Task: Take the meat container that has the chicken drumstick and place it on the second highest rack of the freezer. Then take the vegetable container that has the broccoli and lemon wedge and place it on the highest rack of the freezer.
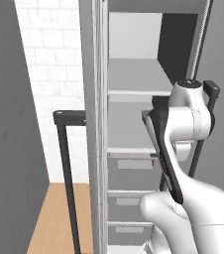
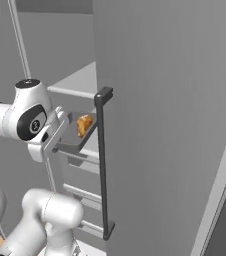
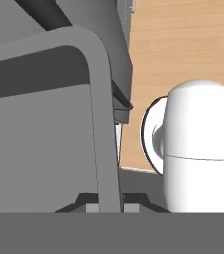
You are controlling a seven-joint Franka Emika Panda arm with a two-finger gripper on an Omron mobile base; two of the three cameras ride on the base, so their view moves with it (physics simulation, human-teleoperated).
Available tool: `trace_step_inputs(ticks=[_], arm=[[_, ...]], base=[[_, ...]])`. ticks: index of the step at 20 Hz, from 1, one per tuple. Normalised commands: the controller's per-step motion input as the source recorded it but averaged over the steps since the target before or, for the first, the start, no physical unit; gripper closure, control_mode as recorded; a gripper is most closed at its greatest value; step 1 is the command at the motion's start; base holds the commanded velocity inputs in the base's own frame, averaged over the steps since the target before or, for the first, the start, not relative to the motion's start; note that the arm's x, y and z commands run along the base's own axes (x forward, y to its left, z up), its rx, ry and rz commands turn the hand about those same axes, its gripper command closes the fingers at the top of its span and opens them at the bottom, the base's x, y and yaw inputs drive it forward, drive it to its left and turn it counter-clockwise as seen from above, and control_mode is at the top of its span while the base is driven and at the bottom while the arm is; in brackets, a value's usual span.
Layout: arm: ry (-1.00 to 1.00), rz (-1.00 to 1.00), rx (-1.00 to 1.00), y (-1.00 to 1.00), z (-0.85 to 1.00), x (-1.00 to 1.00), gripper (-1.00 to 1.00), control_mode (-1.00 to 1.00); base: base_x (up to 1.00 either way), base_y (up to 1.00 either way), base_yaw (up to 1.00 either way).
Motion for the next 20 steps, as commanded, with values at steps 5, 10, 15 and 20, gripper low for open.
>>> trace_step_inputs(ticks=[5,10,15,20], arm=[[0.00,0.00,0.00,0.00,0.00,0.00,1.00,1.00],[0.00,0.00,0.00,0.00,0.00,0.00,1.00,1.00],[0.00,0.00,0.00,0.00,0.00,0.00,1.00,1.00],[0.00,0.00,0.00,0.00,0.00,0.00,1.00,1.00]], base=[[0.32,0.49,-0.30],[0.34,0.48,-0.12],[0.34,0.53,-0.03],[0.33,0.64,0.00]])
